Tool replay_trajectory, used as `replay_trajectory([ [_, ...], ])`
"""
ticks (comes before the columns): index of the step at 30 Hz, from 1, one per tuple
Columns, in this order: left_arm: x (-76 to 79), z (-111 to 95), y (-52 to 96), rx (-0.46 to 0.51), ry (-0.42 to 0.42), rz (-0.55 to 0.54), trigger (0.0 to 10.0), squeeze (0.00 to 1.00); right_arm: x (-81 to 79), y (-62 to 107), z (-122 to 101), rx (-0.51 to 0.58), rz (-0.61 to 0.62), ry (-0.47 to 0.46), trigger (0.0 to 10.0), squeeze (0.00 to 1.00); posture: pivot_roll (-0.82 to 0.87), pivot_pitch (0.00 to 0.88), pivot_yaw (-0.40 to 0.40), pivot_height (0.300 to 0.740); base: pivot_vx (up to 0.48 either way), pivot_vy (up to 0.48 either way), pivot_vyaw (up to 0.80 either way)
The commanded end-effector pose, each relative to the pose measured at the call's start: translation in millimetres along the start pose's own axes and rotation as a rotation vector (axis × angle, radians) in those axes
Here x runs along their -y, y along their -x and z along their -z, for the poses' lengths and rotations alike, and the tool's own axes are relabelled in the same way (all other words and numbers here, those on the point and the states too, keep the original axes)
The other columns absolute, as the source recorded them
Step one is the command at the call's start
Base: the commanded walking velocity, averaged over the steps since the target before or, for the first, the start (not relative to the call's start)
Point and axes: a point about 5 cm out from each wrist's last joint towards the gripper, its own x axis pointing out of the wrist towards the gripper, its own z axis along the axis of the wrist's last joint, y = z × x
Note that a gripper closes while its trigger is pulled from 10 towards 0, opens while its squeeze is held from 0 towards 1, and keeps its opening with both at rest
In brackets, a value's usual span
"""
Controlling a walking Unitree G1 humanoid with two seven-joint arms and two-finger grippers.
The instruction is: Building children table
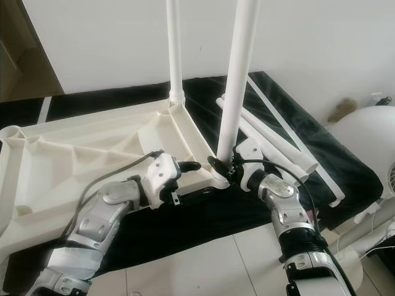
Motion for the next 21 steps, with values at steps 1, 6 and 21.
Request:
replay_trajectory([
  [1, 0.0, 1.2, -0.6, -0.013, -0.005, -0.040, 10.0, 0.00, 0.3, 3.8, 9.3, -0.061, -0.011, 0.016, 4.0, 0.00, -0.07, 0.002, 0.001, 0.740, 0.000, 0.000, 0.00],
  [6, 0.5, 1.5, -0.4, -0.015, -0.004, -0.038, 10.0, 0.00, 1.3, 4.5, 11.2, -0.057, 0.022, -0.013, 10.0, 0.00, -0.08, 0.005, 0.001, 0.740, 0.000, 0.000, 0.00],
  [21, 3.5, 2.6, 2.3, -0.018, 0.009, -0.044, 10.0, 0.00, -10.5, 1.0, 7.8, 0.019, 0.307, -0.198, 10.0, 0.00, -0.07, 0.018, -0.009, 0.740, 0.000, 0.000, 0.00],
])
